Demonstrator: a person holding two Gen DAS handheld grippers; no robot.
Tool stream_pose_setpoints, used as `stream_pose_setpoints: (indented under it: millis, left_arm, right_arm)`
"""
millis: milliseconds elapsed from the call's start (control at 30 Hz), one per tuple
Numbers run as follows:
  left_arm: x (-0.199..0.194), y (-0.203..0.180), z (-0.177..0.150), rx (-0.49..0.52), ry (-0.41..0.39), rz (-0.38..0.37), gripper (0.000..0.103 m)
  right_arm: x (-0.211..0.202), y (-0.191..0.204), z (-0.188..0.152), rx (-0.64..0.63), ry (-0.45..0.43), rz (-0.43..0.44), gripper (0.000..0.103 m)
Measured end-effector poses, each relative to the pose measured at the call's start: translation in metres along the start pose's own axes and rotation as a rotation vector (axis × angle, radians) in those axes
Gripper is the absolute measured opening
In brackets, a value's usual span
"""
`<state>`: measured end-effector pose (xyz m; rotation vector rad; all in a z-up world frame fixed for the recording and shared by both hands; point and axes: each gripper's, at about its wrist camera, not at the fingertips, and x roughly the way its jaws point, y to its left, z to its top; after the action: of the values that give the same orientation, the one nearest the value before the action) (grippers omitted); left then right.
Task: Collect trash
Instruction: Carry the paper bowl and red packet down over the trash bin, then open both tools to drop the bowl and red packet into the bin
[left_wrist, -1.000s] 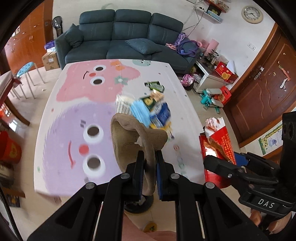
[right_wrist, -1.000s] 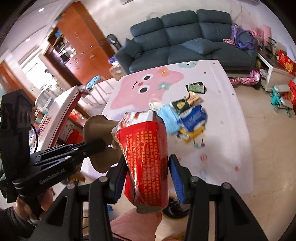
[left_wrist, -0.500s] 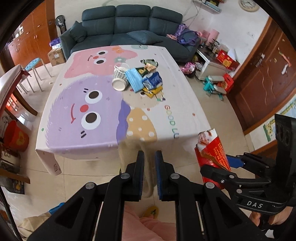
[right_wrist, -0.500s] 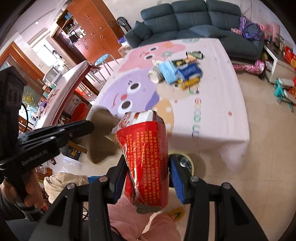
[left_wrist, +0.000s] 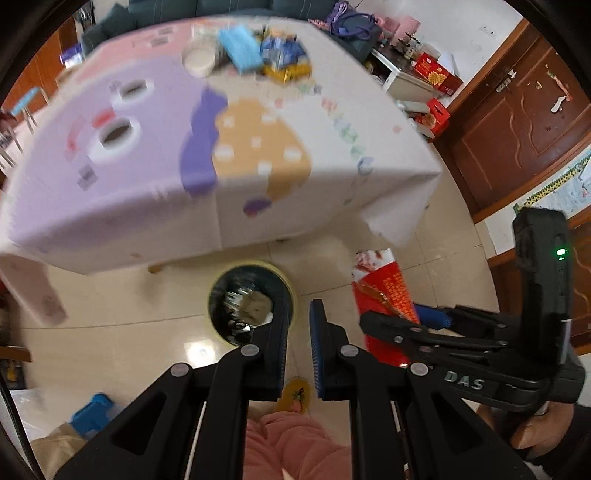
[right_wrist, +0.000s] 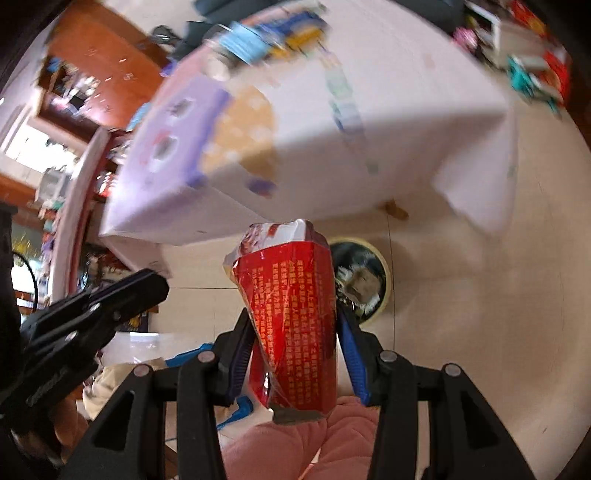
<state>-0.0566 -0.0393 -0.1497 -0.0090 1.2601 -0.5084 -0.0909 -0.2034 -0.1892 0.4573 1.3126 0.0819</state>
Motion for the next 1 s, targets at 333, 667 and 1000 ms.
stream_pose_setpoints:
  millis: [333, 667, 1000]
  left_arm:
    - [0.139, 0.057, -0.036, -0.069, 0.025, 0.041, 0.010]
    - [0.219, 0.091, -0.039, -0.118, 0.041, 0.130, 0.026]
    - [0.213, 0.107, -0.029, -0.168, 0.045, 0.165, 0.055]
  right_arm:
    - [0.142, -0.056, -0.012, 0.105, 0.038, -0.033, 0.046]
    - [0.225, -0.070, 0.000, 0.139, 0.049, -0.002, 0.057]
    - [0.212, -0.057, 0.006, 0.096, 0.019, -0.031, 0.074]
